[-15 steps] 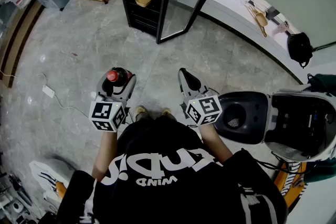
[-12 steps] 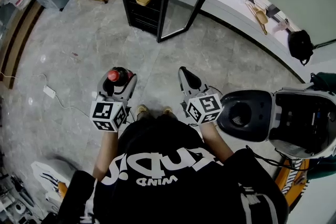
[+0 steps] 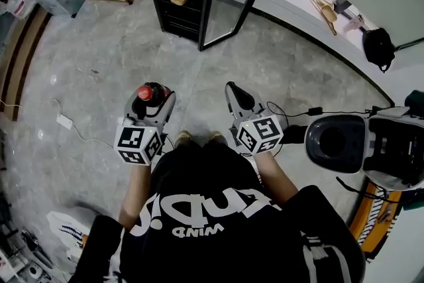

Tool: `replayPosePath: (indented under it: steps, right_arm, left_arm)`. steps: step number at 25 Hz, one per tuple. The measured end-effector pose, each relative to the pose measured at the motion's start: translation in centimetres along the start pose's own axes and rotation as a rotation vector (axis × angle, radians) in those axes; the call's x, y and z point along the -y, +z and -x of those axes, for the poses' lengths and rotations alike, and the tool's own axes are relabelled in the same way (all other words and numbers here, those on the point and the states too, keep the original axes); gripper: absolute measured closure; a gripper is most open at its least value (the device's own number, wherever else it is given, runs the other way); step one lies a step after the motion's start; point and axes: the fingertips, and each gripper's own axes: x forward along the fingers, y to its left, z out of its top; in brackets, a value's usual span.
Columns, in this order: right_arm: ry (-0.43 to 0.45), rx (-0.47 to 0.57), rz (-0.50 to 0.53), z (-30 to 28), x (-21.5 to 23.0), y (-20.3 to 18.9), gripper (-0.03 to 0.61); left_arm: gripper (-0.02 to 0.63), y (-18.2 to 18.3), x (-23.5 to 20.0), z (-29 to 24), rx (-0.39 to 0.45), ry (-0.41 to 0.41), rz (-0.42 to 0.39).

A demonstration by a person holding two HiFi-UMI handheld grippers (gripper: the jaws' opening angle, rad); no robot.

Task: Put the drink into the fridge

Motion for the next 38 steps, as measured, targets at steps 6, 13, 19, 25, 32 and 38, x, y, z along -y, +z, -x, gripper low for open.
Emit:
replayPosePath:
  steps: [6,13,19,25,32,38]
  right_arm:
    - [-0.029,0.009,0.009,-0.7,-1.0,-0.4,0.562]
    - [-0.05,0.015,0.006,-2.6,-0.7,-0.2,0.561]
    - [-0.043,0.016,0.013,-5.4,0.0,-0.3,0.562]
    - [-0.033,0.017,-0.009,-9.4,1.9,0.7,0.561]
    - [0.004,0.016,-0.015,-14.5,3.6,2.6,0.561]
    - [0.047,0.019,-0.013,-18.9,5.6,4.7,0.561]
  left_arm:
    - [0.295,0.6,-0.9,-0.4,0.0,-0.055,-0.032]
    - [0.295,0.8,-2.6,-2.3,-0.015,-0.08,-0.037]
    - [0.295,1.1,-4.3,-4.7,-0.01,-0.099,-0.041]
    - [0.295,2.1,-6.3,-8.3,-0.017,-0.106,-0.042]
    - [0.296,4.3,-8.9,-12.3,-0.021,-0.105,-0.032]
    - [0.296,7.0,-11.0,-16.3,-0.02,-0.096,-0.038]
